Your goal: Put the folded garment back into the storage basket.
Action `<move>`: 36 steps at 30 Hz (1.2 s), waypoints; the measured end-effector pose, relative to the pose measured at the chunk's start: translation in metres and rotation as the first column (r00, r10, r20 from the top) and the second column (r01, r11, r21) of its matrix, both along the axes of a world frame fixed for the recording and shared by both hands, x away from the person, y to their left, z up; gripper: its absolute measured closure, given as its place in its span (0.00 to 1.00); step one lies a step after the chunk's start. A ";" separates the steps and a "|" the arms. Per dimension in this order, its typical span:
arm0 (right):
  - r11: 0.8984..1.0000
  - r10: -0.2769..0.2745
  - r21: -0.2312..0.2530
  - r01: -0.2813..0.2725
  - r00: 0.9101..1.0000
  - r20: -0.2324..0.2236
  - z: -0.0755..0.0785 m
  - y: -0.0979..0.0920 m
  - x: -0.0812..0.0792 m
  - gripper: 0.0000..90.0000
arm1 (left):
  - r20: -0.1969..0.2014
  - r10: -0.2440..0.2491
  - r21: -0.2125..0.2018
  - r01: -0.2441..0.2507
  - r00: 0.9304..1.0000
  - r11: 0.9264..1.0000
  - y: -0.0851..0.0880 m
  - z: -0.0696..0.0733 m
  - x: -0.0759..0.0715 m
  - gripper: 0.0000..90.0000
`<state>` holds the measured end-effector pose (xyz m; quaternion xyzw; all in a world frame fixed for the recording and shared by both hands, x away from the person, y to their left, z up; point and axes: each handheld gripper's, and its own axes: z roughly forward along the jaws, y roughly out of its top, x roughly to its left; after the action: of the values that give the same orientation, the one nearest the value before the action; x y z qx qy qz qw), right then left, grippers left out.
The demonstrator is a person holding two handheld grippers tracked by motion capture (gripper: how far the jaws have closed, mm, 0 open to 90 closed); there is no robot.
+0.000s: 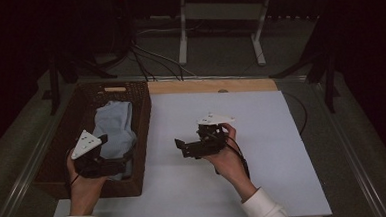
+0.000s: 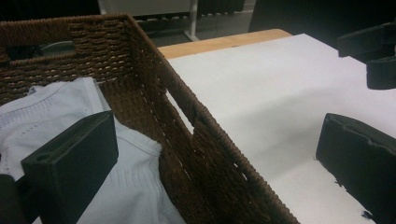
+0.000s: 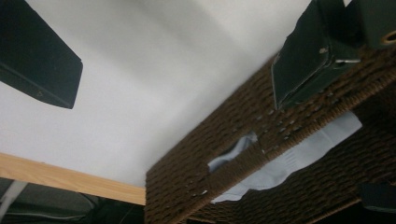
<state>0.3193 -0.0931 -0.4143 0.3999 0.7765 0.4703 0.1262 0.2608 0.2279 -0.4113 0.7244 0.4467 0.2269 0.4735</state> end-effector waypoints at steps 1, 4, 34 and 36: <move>1.000 -0.003 -0.006 0.003 1.000 0.008 0.000 -0.002 -0.001 0.03 | -0.001 -0.001 0.001 0.001 1.000 1.000 0.000 -0.001 0.000 0.00; 1.000 -0.001 -0.005 0.001 1.000 0.022 -0.001 -0.008 -0.002 0.03 | 0.007 0.002 -0.004 -0.002 1.000 1.000 0.001 -0.001 -0.001 0.00; 0.995 -0.103 0.003 0.103 0.990 0.096 -0.010 -0.080 -0.011 0.03 | 0.043 0.030 0.013 -0.030 0.999 0.999 0.012 -0.002 -0.007 0.00; 0.993 -0.117 0.015 0.116 0.989 0.091 -0.012 -0.088 -0.013 0.03 | 0.045 0.030 0.012 -0.031 0.999 0.999 0.012 -0.002 -0.007 0.00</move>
<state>0.3059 -0.1807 -0.4264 0.4231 0.7429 0.4839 0.1871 0.2540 0.2394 -0.4131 0.7154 0.4455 0.2530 0.4752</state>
